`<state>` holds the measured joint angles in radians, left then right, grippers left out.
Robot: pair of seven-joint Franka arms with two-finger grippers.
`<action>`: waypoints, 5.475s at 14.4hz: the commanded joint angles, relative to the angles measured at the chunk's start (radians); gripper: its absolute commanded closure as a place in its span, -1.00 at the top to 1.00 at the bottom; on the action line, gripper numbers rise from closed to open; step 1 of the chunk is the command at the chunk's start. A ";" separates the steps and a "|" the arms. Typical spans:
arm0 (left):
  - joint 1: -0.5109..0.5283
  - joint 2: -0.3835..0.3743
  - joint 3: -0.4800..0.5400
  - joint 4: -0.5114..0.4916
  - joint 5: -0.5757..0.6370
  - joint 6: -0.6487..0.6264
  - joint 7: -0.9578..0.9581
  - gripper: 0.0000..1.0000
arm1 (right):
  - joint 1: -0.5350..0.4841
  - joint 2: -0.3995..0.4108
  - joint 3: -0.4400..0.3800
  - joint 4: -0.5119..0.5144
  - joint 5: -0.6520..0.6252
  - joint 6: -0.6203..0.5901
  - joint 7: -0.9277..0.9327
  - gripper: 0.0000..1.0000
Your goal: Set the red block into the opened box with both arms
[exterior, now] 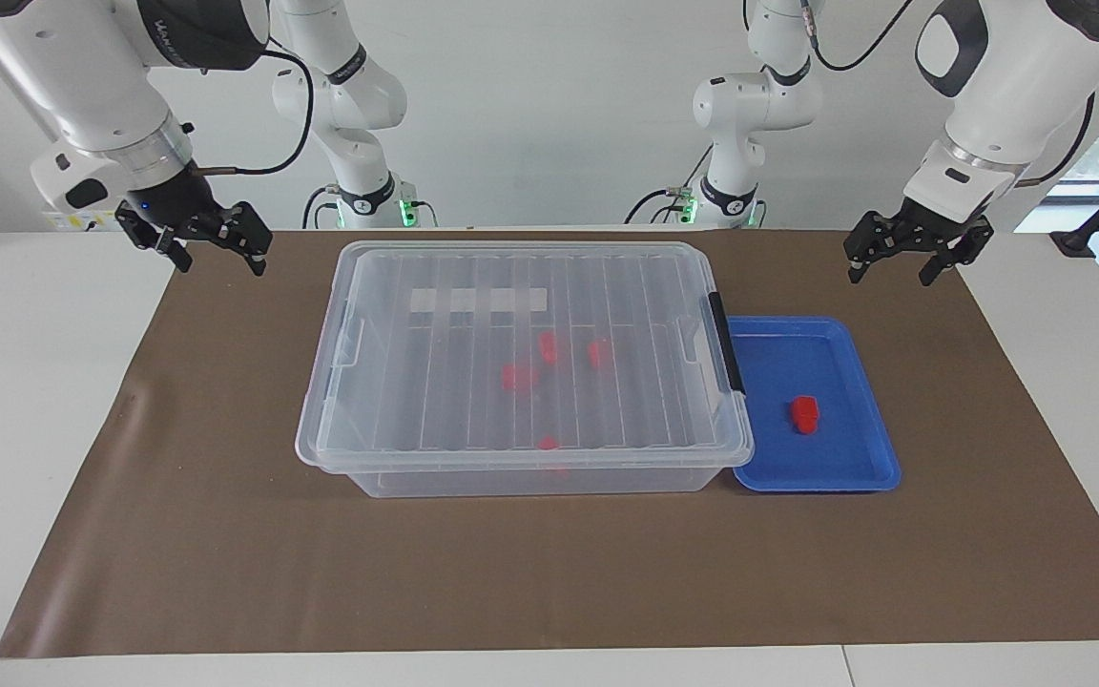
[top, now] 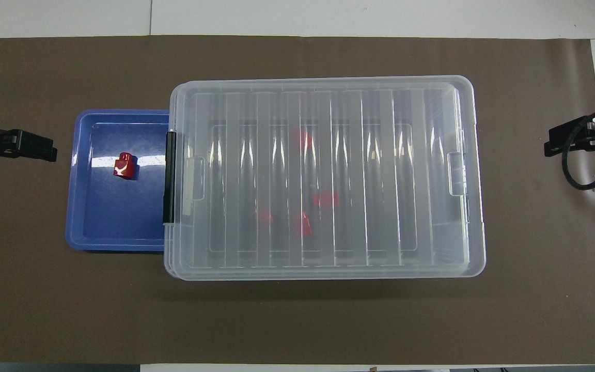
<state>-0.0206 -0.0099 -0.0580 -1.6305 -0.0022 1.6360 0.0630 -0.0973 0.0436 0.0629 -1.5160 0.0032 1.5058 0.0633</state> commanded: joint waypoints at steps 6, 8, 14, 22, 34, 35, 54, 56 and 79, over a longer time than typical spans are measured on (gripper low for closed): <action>-0.016 -0.038 0.004 -0.043 -0.016 -0.007 0.015 1.00 | 0.033 -0.045 0.008 -0.106 0.017 0.147 0.025 1.00; -0.013 -0.042 0.004 -0.063 -0.016 0.011 0.015 1.00 | 0.072 -0.085 0.008 -0.235 0.040 0.284 0.097 1.00; -0.015 -0.044 0.004 -0.060 -0.016 0.013 0.009 1.00 | 0.134 -0.070 0.008 -0.378 0.054 0.445 0.170 1.00; -0.007 -0.044 0.004 -0.060 -0.015 0.008 0.011 1.00 | 0.070 -0.071 0.006 -0.513 0.054 0.557 0.049 1.00; -0.015 -0.065 0.006 -0.110 -0.041 0.050 0.015 1.00 | -0.047 -0.079 0.006 -0.547 0.054 0.594 -0.135 1.00; -0.015 -0.076 0.006 -0.141 -0.041 0.089 0.009 1.00 | -0.059 -0.077 0.006 -0.544 0.054 0.596 -0.164 1.00; -0.007 0.206 0.006 -0.491 -0.041 0.780 0.182 1.00 | -0.274 -0.053 0.001 -0.492 0.034 0.594 -0.491 1.00; -0.001 0.235 0.006 -0.491 -0.041 0.792 0.208 1.00 | -0.294 -0.053 0.001 -0.492 0.034 0.596 -0.516 1.00; -0.244 0.013 -0.019 -0.244 -0.042 0.334 -0.262 -1.00 | -0.293 -0.047 0.006 -0.402 0.020 0.499 -0.542 1.00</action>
<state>-0.2000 -0.0253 -0.0828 -1.9087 -0.0434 1.9872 -0.0998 -0.4115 -0.0111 0.0611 -1.9842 0.0330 2.0758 -0.4889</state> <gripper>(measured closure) 0.661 0.000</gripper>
